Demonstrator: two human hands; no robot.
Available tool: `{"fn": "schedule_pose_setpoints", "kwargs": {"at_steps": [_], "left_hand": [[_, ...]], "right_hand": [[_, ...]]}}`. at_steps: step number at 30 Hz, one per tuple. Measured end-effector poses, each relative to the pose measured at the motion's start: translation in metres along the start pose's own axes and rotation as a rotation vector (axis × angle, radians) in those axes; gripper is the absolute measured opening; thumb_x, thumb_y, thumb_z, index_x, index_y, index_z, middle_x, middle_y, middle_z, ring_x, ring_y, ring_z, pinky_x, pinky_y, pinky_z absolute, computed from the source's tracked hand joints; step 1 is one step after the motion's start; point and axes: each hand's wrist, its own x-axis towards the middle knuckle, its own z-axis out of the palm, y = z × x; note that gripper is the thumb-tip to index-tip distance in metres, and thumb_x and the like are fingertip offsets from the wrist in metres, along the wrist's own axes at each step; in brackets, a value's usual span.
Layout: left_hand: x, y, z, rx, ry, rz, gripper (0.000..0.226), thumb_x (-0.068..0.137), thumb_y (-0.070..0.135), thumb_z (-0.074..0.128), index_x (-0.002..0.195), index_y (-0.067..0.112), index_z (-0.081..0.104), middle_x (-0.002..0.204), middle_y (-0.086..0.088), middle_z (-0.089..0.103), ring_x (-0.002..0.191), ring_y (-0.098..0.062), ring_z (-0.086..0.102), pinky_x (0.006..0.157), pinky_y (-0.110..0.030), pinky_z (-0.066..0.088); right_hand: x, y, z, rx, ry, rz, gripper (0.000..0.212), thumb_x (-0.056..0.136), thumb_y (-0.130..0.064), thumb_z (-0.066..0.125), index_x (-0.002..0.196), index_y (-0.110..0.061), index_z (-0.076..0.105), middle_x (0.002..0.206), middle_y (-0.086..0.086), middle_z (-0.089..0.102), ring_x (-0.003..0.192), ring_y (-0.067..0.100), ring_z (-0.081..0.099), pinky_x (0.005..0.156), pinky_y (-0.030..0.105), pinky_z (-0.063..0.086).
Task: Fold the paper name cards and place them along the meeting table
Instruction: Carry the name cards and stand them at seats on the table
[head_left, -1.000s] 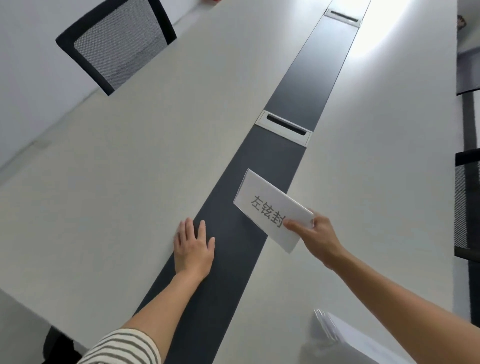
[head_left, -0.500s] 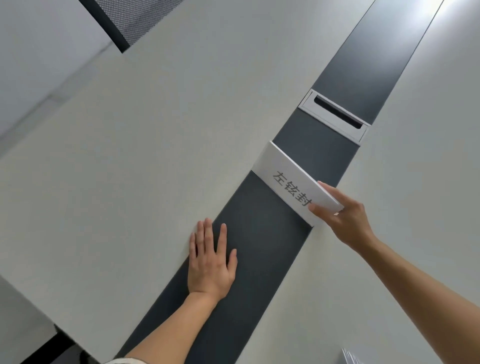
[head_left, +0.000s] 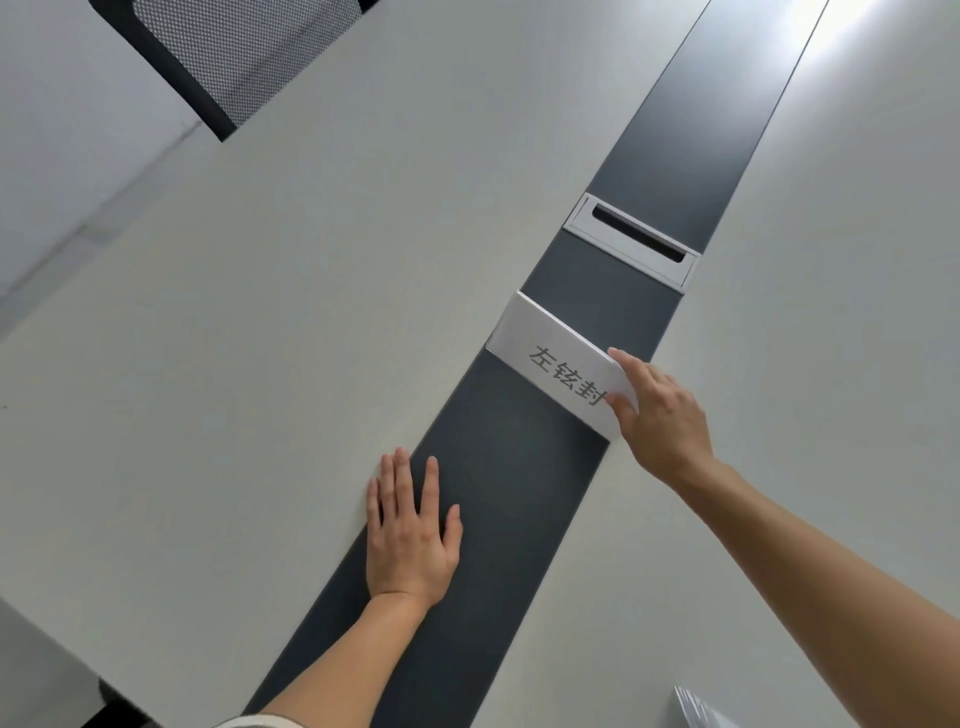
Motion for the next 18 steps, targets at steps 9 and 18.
{"fn": "schedule_pose_setpoints", "kwargs": {"at_steps": [9, 18], "left_hand": [[0.0, -0.001, 0.003, -0.013, 0.025, 0.003, 0.062, 0.093, 0.043, 0.03, 0.146, 0.011, 0.036, 0.155, -0.023, 0.027, 0.146, -0.037, 0.02, 0.115, -0.051, 0.022], [0.002, -0.001, -0.002, -0.011, -0.034, -0.014, 0.067, 0.096, 0.049, 0.008, 0.147, 0.013, 0.032, 0.155, -0.022, 0.026, 0.146, -0.036, 0.019, 0.117, -0.049, 0.016]], "right_hand": [[0.006, 0.004, -0.005, -0.025, -0.055, -0.003, 0.047, 0.096, -0.023, 0.049, 0.141, -0.028, 0.038, 0.129, 0.007, 0.061, 0.101, 0.03, 0.058, 0.088, 0.047, 0.049], [-0.005, 0.006, -0.017, -0.057, -0.102, 0.045, 0.076, 0.088, -0.035, 0.062, 0.15, -0.025, 0.02, 0.152, 0.008, 0.036, 0.132, 0.031, 0.038, 0.102, 0.05, 0.041]]}}
